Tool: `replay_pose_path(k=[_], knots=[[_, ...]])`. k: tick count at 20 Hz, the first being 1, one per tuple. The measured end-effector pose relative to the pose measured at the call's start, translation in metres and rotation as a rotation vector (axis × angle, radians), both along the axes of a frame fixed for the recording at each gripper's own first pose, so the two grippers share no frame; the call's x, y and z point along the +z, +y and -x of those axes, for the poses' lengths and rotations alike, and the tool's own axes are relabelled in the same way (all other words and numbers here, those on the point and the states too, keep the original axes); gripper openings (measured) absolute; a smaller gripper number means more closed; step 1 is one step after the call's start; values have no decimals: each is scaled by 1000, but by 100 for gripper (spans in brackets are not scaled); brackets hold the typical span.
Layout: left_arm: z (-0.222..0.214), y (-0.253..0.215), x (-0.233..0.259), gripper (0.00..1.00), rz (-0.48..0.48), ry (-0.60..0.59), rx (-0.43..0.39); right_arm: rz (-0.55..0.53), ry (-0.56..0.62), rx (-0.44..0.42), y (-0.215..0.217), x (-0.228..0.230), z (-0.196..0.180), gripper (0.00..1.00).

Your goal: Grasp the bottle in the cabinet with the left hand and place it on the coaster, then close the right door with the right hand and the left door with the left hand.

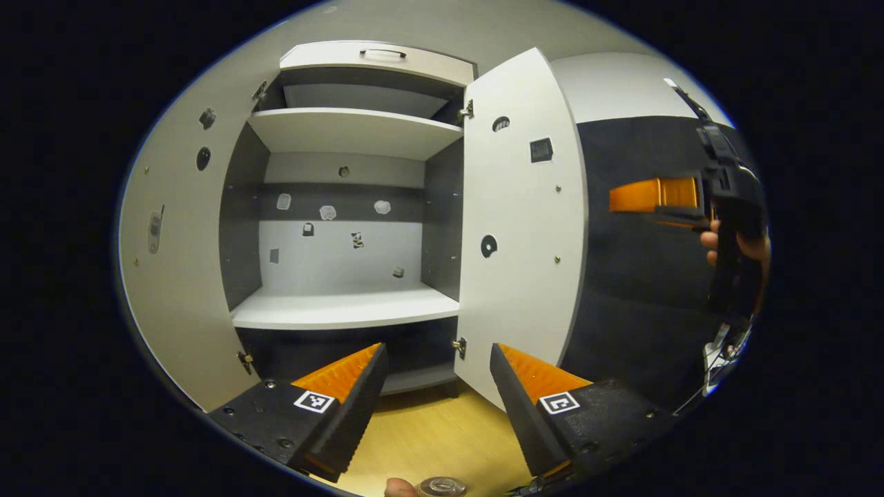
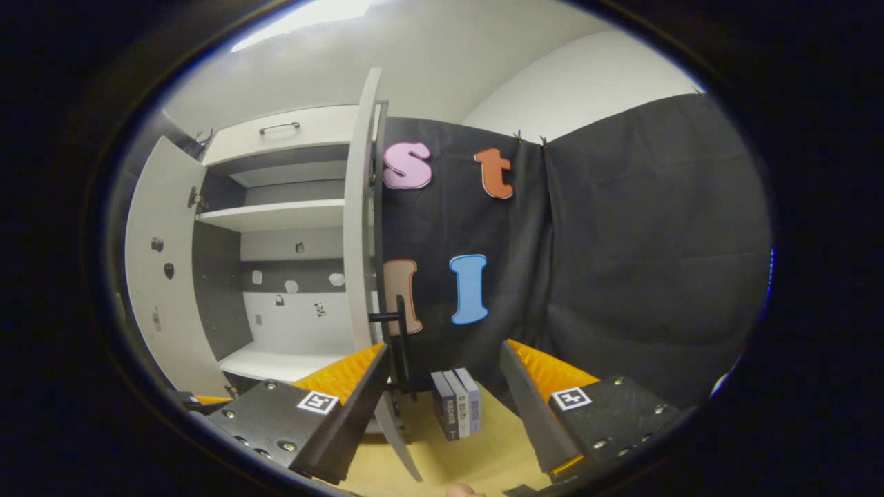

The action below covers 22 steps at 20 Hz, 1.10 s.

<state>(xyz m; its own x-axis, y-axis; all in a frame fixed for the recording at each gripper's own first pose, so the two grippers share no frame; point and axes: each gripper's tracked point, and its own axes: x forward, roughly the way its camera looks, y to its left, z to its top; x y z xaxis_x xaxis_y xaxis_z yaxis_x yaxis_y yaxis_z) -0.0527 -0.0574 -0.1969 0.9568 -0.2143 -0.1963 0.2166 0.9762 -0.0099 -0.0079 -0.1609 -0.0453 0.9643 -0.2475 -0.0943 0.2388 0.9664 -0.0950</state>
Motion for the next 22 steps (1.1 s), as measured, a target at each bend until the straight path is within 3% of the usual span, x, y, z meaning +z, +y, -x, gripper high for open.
replay_pose_path(k=[3,10,14,22], knots=[[-3,5,26,96,33,-8,31,10,4,1,-6,-2,-6,96],[7,67,64,96,-3,-27,198,24,4,40,2,-3,-30,96],[17,99,65,96,-53,-35,267,17,19,56,12,-11,-35,96],[33,130,58,96,22,1,359,29,34,78,24,-12,-34,95]])
